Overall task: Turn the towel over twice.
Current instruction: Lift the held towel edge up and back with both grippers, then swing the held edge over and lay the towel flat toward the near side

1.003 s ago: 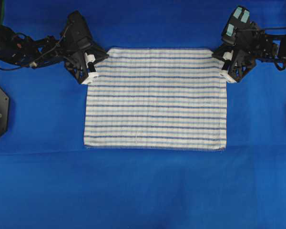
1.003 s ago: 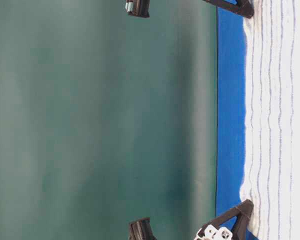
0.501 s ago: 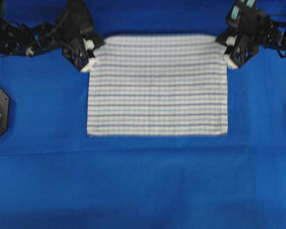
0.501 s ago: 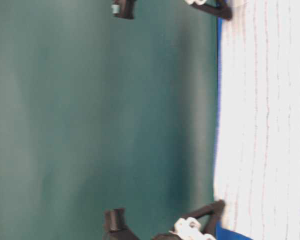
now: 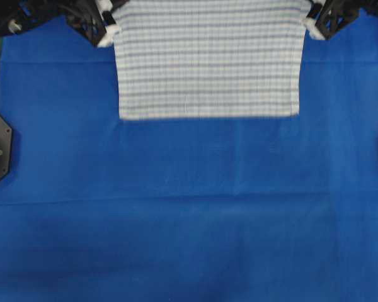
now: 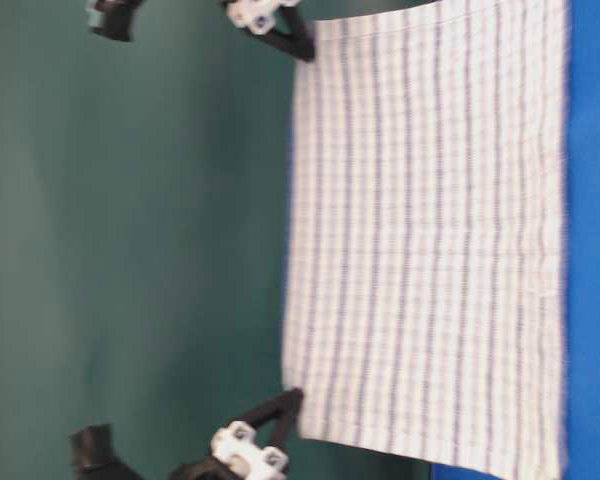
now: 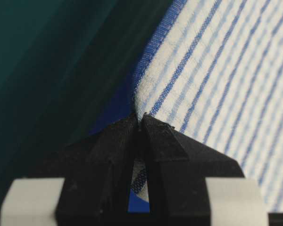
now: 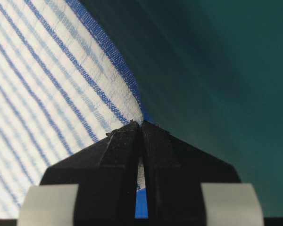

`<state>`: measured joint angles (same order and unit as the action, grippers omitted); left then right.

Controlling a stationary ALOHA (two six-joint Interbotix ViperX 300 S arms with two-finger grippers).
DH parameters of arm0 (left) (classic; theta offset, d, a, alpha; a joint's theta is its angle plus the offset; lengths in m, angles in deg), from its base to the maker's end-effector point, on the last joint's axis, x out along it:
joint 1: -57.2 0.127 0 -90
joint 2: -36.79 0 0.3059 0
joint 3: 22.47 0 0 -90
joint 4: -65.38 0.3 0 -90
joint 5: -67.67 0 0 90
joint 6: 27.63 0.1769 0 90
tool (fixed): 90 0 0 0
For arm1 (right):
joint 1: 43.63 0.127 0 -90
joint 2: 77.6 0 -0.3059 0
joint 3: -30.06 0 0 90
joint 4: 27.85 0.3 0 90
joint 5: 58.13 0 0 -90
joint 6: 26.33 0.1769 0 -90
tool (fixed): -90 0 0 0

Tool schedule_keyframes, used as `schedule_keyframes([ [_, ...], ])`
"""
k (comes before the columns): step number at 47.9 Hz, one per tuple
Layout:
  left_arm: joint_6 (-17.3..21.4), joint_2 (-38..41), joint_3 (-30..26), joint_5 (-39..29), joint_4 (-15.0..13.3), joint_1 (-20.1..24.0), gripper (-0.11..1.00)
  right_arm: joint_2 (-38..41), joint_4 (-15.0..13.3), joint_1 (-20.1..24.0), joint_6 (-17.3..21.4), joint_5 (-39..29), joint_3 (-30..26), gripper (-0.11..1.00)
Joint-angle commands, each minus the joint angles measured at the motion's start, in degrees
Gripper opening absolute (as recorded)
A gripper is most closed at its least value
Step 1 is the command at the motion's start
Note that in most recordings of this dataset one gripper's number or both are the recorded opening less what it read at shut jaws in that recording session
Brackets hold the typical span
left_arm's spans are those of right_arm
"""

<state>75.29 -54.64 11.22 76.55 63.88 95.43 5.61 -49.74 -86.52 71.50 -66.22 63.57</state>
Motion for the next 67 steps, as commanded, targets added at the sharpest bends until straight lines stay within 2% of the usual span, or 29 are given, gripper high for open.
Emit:
schedule_keyframes([
  [1, 0.0, -2.81, -2.29, -0.35, 0.0, 0.7, 0.03, -3.16, -0.18, -0.44, -0.62, -1.49, -2.9, 0.02],
  [18, 0.18, -8.53, -6.15, -3.25, 0.35, 1.32, 0.03, -6.86, -0.18, -0.44, -2.72, -3.34, -7.38, 0.02],
  [27, 0.09, -10.02, -5.19, -3.16, 0.35, 1.05, 0.03, -9.14, -0.18, 0.44, -3.78, -6.77, -9.05, 0.02],
  [37, 0.0, -12.39, -2.9, -3.34, 0.35, -1.23, 0.03, -12.39, 0.26, 4.39, -3.16, -10.37, -7.29, 0.02],
  [46, 0.0, -15.03, -0.35, -5.36, 0.35, -6.42, 0.03, -15.64, 2.02, 12.04, -1.05, -15.64, -4.22, 0.02],
  [54, -0.09, -15.47, 1.05, -10.63, 0.35, -12.57, 0.03, -18.02, 2.11, 20.65, 2.99, -20.65, -0.62, 0.02],
  [62, -0.53, -14.5, 3.16, -16.35, 0.26, -19.51, 0.03, -18.72, 2.29, 28.83, 8.17, -23.29, 2.9, 0.02],
  [67, -1.85, -13.62, 5.1, -18.11, 0.26, -23.47, 0.03, -18.19, 2.2, 33.84, 12.83, -23.29, 5.45, 0.02],
])
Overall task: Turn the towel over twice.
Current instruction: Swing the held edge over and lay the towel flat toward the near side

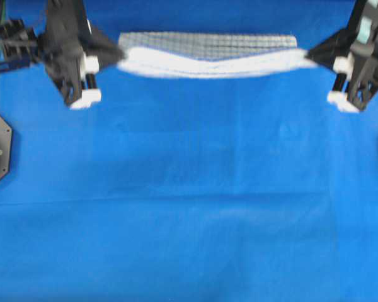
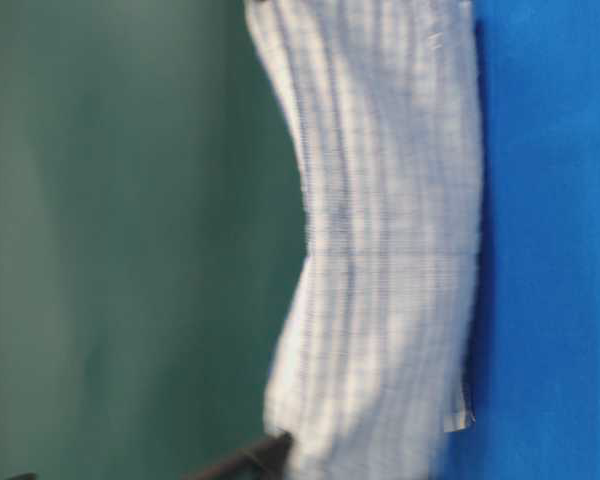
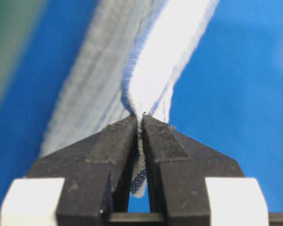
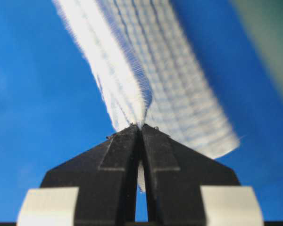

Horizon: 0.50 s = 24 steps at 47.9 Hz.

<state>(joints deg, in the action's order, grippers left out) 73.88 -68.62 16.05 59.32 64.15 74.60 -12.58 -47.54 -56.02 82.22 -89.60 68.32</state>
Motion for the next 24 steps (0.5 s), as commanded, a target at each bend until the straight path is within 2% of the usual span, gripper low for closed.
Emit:
schedule_keyframes([
  [1, -0.44, 0.53, 0.79, -1.05, 0.0, -3.43, 0.03, 0.09, 0.09, 4.13, 2.99, 0.18, 1.23, 0.02],
  [7, -2.29, 2.37, 3.6, -1.05, -0.09, -8.53, 0.03, 2.02, 0.09, 9.05, 8.96, 2.11, 4.57, 0.02],
  [13, -2.55, 4.92, 5.36, 0.35, -0.35, -13.45, 0.03, 4.57, 0.09, 12.92, 14.77, 4.92, 6.94, 0.02],
  [18, -2.99, 7.21, 5.98, 3.34, -0.44, -16.87, 0.03, 6.77, 0.0, 16.0, 18.19, 7.21, 7.73, 0.02],
  [24, -5.36, 10.81, 5.98, 6.86, -0.44, -20.04, 0.03, 9.84, 0.09, 19.86, 21.27, 8.96, 7.56, 0.02],
])
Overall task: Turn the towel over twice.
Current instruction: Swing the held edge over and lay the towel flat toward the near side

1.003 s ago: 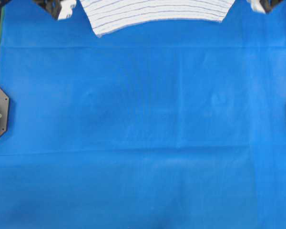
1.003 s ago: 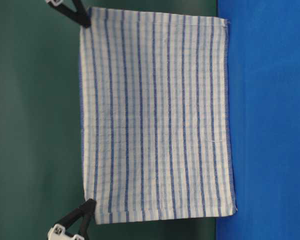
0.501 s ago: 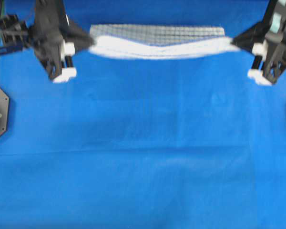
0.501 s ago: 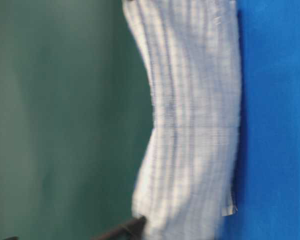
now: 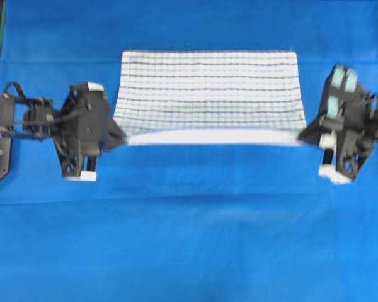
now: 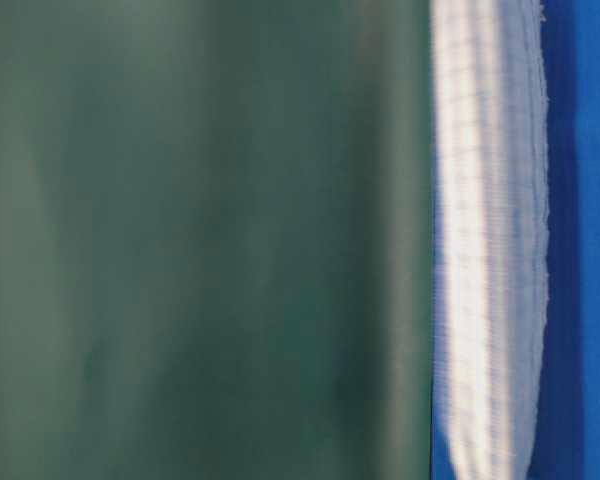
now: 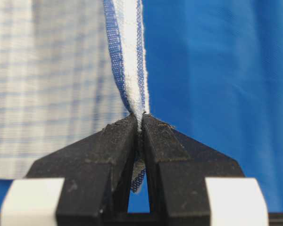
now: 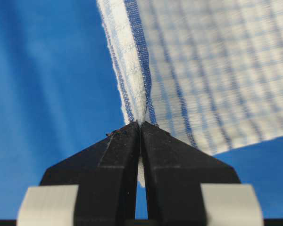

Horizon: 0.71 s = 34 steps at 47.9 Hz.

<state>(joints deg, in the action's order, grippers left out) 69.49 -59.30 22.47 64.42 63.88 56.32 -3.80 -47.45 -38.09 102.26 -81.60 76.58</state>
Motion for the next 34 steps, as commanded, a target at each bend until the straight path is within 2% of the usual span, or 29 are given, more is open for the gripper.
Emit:
schedule_keyframes([
  [1, -1.32, 2.11, -0.44, 2.11, -0.18, -2.29, 0.03, 1.58, 0.0, 2.46, 1.67, 1.14, -0.79, 0.02],
  [15, -5.98, 8.79, -1.23, 3.78, -0.18, -8.0, 0.03, 7.56, 0.0, 8.09, 6.59, 3.16, -1.76, 0.02],
  [25, -6.24, 10.55, -1.58, 4.39, -0.18, -10.02, 0.03, 11.43, 0.0, 9.49, 7.82, 5.98, -1.93, 0.02],
  [34, -6.42, 11.34, -1.67, 4.83, -0.18, -10.02, 0.04, 13.89, -0.09, 9.76, 7.82, 6.86, -2.72, 0.02],
])
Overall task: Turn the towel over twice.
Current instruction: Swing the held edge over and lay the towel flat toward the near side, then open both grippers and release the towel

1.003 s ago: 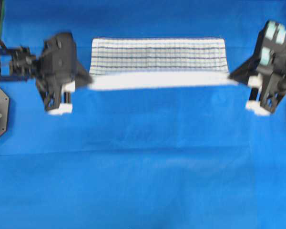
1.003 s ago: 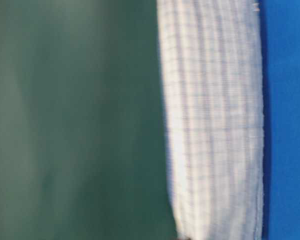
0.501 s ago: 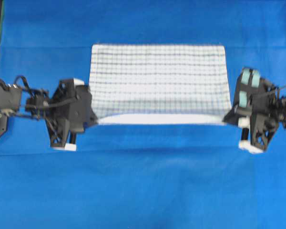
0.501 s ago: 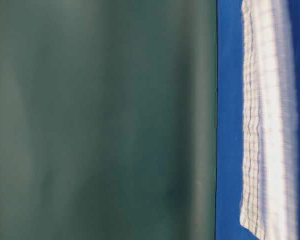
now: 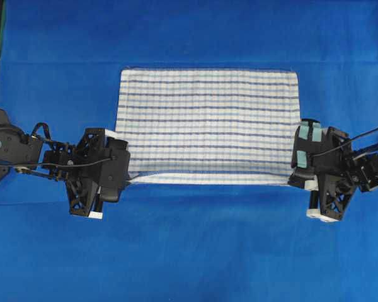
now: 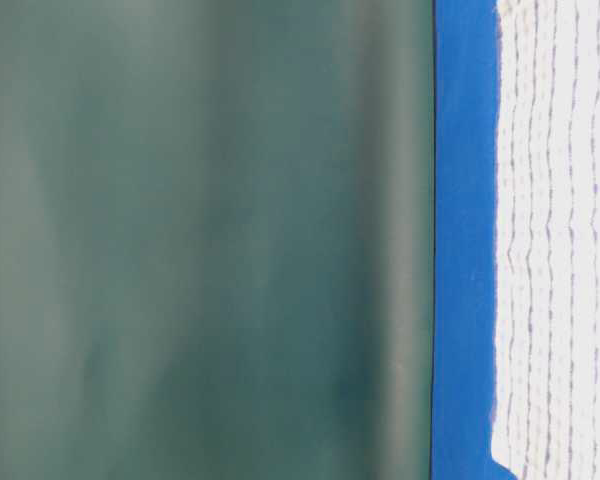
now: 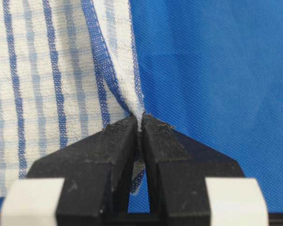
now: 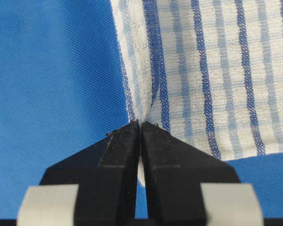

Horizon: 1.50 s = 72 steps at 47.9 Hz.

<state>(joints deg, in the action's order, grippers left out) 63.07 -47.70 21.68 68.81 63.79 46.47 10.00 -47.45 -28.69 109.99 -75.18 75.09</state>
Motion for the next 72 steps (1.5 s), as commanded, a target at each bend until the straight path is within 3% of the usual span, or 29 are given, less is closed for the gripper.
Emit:
schedule_keyframes([
  [1, 0.0, -0.18, -0.88, 0.44, -0.09, -0.09, 0.04, 0.18, 0.0, 0.35, 0.0, 0.44, -1.32, 0.02],
  [9, 0.0, 0.0, -0.97, 0.44, -0.09, 0.18, 0.08, 0.62, -0.09, 0.26, 0.0, 0.26, -1.41, 0.02],
  [18, -0.09, 0.44, -1.85, 0.26, -0.09, 0.18, 0.39, 0.7, -0.09, 0.35, 0.0, 0.26, -1.58, 0.05],
  [24, 0.0, 0.7, -2.72, -0.53, -0.09, 0.18, 0.54, 0.7, -0.09, 0.44, 0.0, 0.0, -1.67, 0.41],
  [27, 0.0, 0.62, -2.9, -1.23, -0.09, 0.18, 0.55, 0.53, -0.18, 0.62, -0.26, -0.53, -1.76, 0.58],
  [30, 0.0, 0.35, -3.25, -2.11, -0.09, 0.18, 0.55, 0.18, -0.26, 0.62, -0.53, -1.41, -1.85, 0.67],
  [40, 0.09, -2.99, -5.71, -6.59, -0.09, 0.18, 0.56, -3.69, -1.49, 0.62, -0.79, -4.48, -2.9, 0.63],
  [56, 0.7, -12.3, -7.65, -9.93, 0.0, 0.53, 0.56, -14.77, -8.61, 0.09, -0.88, -5.45, -4.04, 0.63],
  [72, 0.79, -21.45, -6.94, -9.32, 0.09, 4.22, 0.56, -25.14, -14.33, -2.37, -0.88, -6.77, -3.52, 0.62],
])
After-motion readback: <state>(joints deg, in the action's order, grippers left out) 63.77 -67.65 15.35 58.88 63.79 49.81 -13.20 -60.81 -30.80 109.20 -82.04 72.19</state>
